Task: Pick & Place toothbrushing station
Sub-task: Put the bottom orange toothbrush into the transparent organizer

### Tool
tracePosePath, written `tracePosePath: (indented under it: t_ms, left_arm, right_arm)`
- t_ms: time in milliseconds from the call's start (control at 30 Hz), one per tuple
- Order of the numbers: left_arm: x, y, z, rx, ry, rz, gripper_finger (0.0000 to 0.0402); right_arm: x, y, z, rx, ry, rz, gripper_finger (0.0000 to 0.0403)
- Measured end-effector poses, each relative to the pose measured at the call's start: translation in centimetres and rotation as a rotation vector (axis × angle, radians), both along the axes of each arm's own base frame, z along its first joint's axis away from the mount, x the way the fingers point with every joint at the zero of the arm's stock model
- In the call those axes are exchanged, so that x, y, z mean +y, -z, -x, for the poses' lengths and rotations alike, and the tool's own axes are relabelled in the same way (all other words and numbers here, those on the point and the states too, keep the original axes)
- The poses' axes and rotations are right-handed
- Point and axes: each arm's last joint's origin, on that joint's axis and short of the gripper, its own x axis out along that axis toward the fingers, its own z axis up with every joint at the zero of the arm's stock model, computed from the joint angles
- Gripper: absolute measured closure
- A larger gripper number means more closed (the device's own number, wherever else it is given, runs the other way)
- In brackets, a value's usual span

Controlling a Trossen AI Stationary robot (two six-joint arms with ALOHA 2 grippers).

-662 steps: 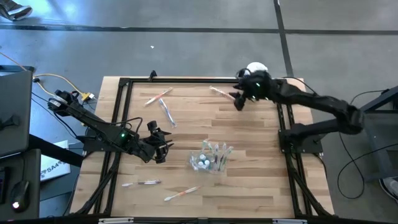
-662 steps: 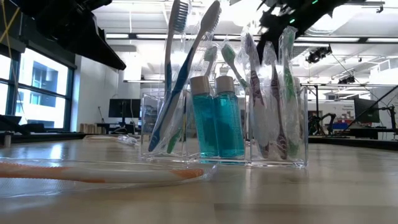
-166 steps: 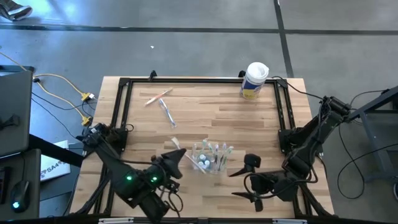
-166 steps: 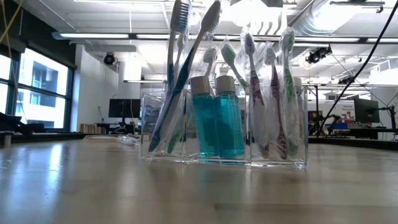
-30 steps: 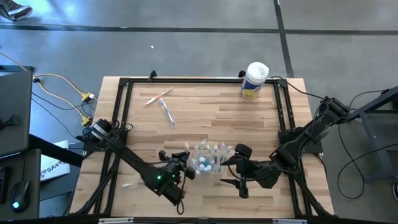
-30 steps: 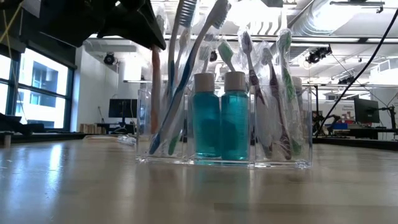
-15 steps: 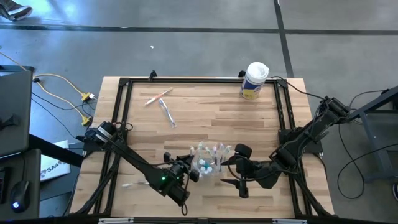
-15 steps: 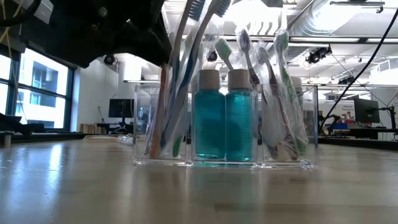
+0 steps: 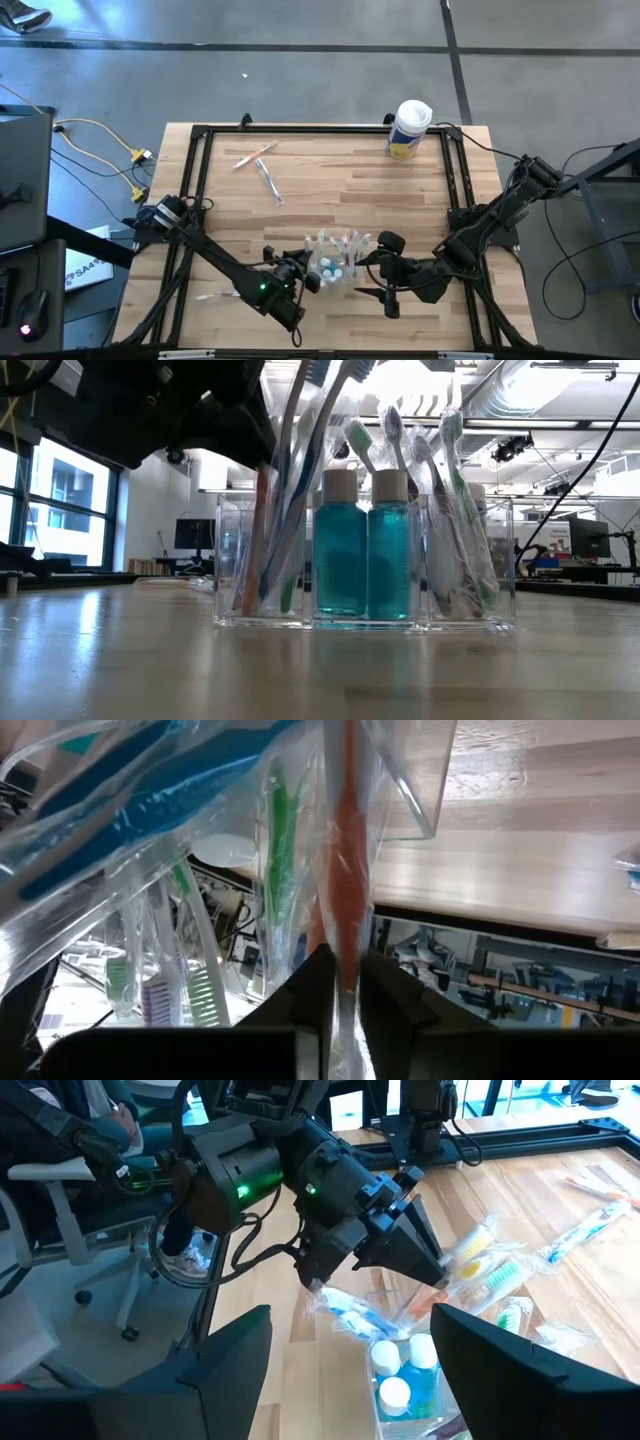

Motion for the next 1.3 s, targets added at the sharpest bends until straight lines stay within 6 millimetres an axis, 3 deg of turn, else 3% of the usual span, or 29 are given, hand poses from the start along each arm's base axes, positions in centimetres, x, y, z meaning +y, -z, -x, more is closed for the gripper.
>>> tracePosePath:
  t_ms: [367, 733, 1033, 1300]
  left_arm:
    - [-0.1, 0.0, 0.0, 0.005, 0.011, -0.032, 0.029]
    - [-2.0, -2.6, 0.1, -0.058, 0.043, -0.03, 0.0285]
    - [-2.0, -2.8, 0.2, -0.044, 0.043, -0.047, 0.0285]
    - [-2.3, -4.9, -0.2, -0.091, 0.033, -0.04, 0.0285]
  right_arm:
    - [0.0, 0.0, 0.0, 0.0, 0.0, 0.001, 0.0136]
    - [0.0, 0.0, 0.0, 0.003, -0.001, 0.003, 0.0136]
    - [0.1, 0.0, 0.1, 0.005, -0.005, 0.002, 0.0136]
    - [0.1, 0.0, 0.1, 0.006, -0.006, 0.002, 0.0136]
